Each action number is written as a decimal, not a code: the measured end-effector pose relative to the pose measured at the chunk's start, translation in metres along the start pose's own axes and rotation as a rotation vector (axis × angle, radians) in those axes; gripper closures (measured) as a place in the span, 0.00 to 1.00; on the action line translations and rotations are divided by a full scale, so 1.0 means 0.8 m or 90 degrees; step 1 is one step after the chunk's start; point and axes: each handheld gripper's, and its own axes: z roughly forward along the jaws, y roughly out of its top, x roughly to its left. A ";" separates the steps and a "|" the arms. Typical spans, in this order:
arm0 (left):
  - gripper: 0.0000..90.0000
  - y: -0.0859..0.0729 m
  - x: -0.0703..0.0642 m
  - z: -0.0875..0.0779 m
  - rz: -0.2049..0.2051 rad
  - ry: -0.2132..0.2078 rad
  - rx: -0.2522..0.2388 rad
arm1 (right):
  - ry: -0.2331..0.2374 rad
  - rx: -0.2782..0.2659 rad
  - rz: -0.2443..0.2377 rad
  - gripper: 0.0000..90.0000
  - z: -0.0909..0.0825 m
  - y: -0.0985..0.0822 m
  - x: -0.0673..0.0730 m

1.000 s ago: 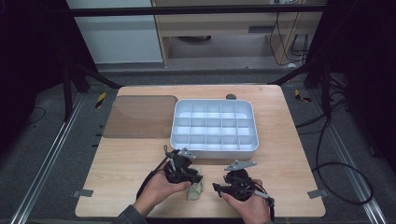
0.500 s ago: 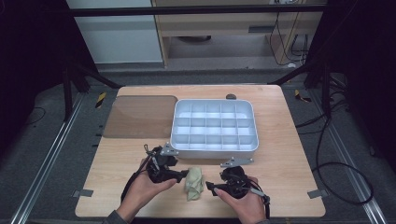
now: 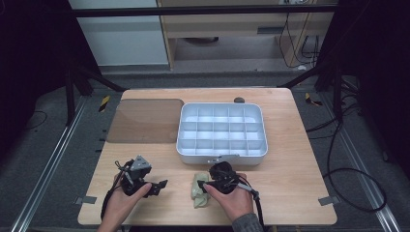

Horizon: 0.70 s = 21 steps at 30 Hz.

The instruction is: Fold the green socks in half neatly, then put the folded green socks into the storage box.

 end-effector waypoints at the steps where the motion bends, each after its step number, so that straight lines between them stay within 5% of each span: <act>1: 0.17 -0.001 0.000 0.000 0.009 0.010 0.003 | -0.003 0.005 0.002 0.48 0.002 0.001 0.000; 4: 0.17 -0.007 0.002 0.001 0.020 0.027 0.010 | -0.012 0.021 0.011 0.47 0.010 0.002 0.000; 12: 0.17 -0.021 0.021 0.005 -0.034 0.004 0.013 | -0.009 0.049 0.013 0.45 0.035 0.000 0.003; 21: 0.18 -0.027 0.027 0.008 -0.039 0.005 0.021 | -0.025 0.069 0.011 0.54 0.046 -0.001 0.012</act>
